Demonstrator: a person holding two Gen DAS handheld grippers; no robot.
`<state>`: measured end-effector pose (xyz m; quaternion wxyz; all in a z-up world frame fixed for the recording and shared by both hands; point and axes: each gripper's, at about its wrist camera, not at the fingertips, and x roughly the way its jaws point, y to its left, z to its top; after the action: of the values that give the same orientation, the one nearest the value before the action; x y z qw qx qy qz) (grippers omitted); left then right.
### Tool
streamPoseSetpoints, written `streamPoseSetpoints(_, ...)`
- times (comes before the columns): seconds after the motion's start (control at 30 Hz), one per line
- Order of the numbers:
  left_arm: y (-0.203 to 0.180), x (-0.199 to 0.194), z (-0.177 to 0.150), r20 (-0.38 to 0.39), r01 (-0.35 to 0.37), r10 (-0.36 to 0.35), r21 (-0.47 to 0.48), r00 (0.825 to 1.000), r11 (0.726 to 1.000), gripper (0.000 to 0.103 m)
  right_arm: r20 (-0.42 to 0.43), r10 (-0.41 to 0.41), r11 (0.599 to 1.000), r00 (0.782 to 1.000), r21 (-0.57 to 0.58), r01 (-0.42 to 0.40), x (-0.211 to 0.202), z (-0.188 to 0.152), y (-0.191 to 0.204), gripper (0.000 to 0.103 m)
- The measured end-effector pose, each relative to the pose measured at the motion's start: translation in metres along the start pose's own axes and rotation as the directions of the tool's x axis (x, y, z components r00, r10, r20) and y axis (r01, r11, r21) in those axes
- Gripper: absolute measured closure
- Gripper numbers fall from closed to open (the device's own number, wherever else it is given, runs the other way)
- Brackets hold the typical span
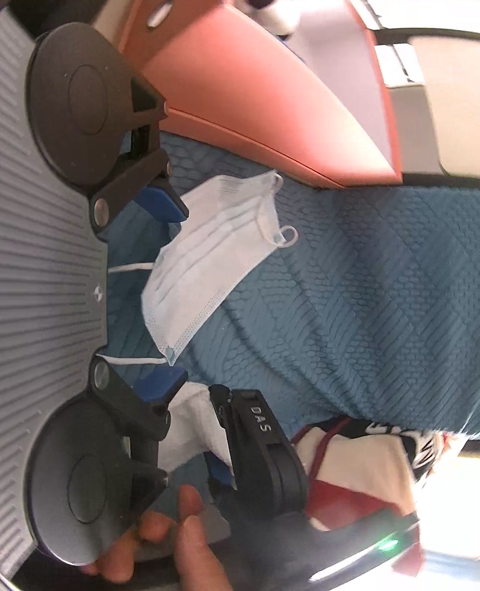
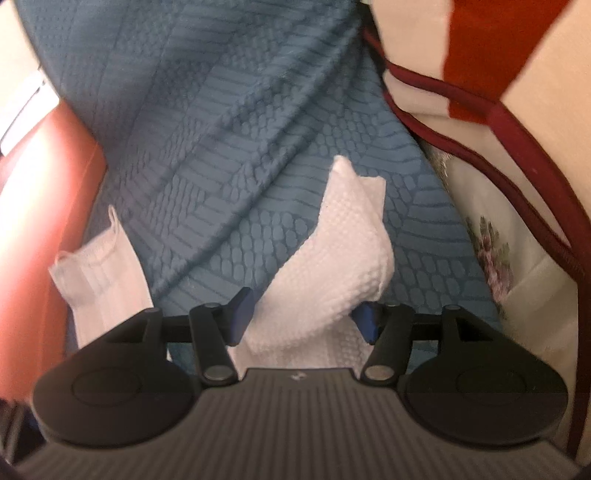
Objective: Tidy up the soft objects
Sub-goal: 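Lift the tissue with the right gripper while the left gripper opens toward the white mask, then close the left gripper on the white mask's edge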
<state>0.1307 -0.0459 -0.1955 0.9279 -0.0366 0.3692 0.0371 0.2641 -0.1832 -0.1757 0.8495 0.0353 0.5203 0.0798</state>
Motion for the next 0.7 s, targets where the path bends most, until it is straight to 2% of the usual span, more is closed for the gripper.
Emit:
streamPoseSetpoints(0.07,-0.005,0.007,-0.001,0.007,-0.010,0.010,0.045,1.000,0.999,0.015,0.000,-0.012,0.999,1.000,-0.036,0.012,0.001,-0.001,0.003,0.044)
streamPoseSetpoints(0.17,-0.011,0.016,-0.002,0.003,-0.031,0.031,0.105,1.000,0.994,0.015,0.011,-0.023,0.998,1.000,-0.056,0.024,0.000,-0.002,0.004,0.057)
streamPoseSetpoints(0.23,-0.014,0.024,-0.004,-0.015,-0.041,0.043,0.130,0.999,0.991,0.015,0.015,-0.034,0.996,0.999,-0.077,0.035,0.000,-0.003,0.004,0.076)
streamPoseSetpoints(0.3,-0.015,0.031,-0.006,-0.043,-0.041,0.047,0.136,0.998,0.990,0.015,0.014,-0.043,0.994,0.999,-0.099,0.045,-0.001,-0.004,0.007,0.087)
streamPoseSetpoints(0.43,-0.014,0.038,-0.010,-0.055,-0.040,0.049,0.147,0.997,0.988,0.015,0.037,-0.054,0.991,0.998,-0.120,0.058,-0.006,-0.005,0.011,0.093)
streamPoseSetpoints(0.6,-0.008,0.041,-0.008,-0.077,-0.015,0.023,0.098,0.997,0.995,0.015,0.055,0.051,0.994,0.997,-0.103,-0.045,-0.018,-0.003,0.010,0.093)
streamPoseSetpoints(0.7,-0.006,0.043,-0.007,-0.080,-0.001,0.009,0.090,0.997,0.996,0.017,0.043,0.063,0.994,0.997,-0.096,-0.059,-0.016,-0.003,0.011,0.093)
